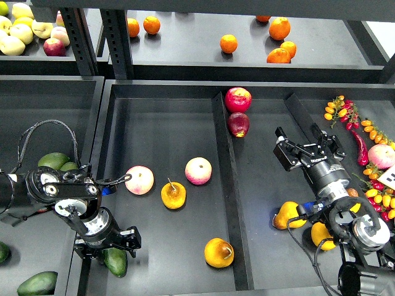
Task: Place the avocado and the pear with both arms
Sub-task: 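Lower the left gripper onto the green avocado and close it, then carry the avocado into the avocado compartment and open the left gripper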
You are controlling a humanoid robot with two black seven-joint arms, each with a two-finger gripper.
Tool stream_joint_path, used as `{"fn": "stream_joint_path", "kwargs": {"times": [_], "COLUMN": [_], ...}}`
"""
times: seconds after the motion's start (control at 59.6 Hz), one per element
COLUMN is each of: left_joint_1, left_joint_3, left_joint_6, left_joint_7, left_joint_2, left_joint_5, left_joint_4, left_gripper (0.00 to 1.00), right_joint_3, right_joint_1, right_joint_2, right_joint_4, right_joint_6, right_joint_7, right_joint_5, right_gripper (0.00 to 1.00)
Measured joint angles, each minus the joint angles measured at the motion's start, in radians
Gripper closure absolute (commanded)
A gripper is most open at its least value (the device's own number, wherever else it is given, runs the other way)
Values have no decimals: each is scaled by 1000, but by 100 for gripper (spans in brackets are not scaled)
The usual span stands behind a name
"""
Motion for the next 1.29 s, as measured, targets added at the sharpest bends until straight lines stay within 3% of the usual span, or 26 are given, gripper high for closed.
{"fn": "stream_joint_path", "kwargs": {"times": [0.269,0.554,0.94,1.292], "left_joint_1": [0,12,11,3], "left_joint_3": [11,24,24,9], "left_joint_6": [0,0,0,0], "left_joint_7": [0,0,0,0], "left_joint_2": [0,0,0,2], "left_joint_5": [-1,-1,-62,-90], "left_joint_4": [1,7,7,2], "left_gripper": [28,35,65,80], "right_joint_3": [0,0,1,2], "right_joint_1": [-1,-2,-3,-4], "right_joint_2": [0,0,0,0], "right_joint_4": [2,3,3,3], "right_joint_6": [0,1,6,9], "right_joint_7": [1,2,2,2], "right_joint_5": [0,0,0,0], "right_gripper": [0,0,0,0]}}
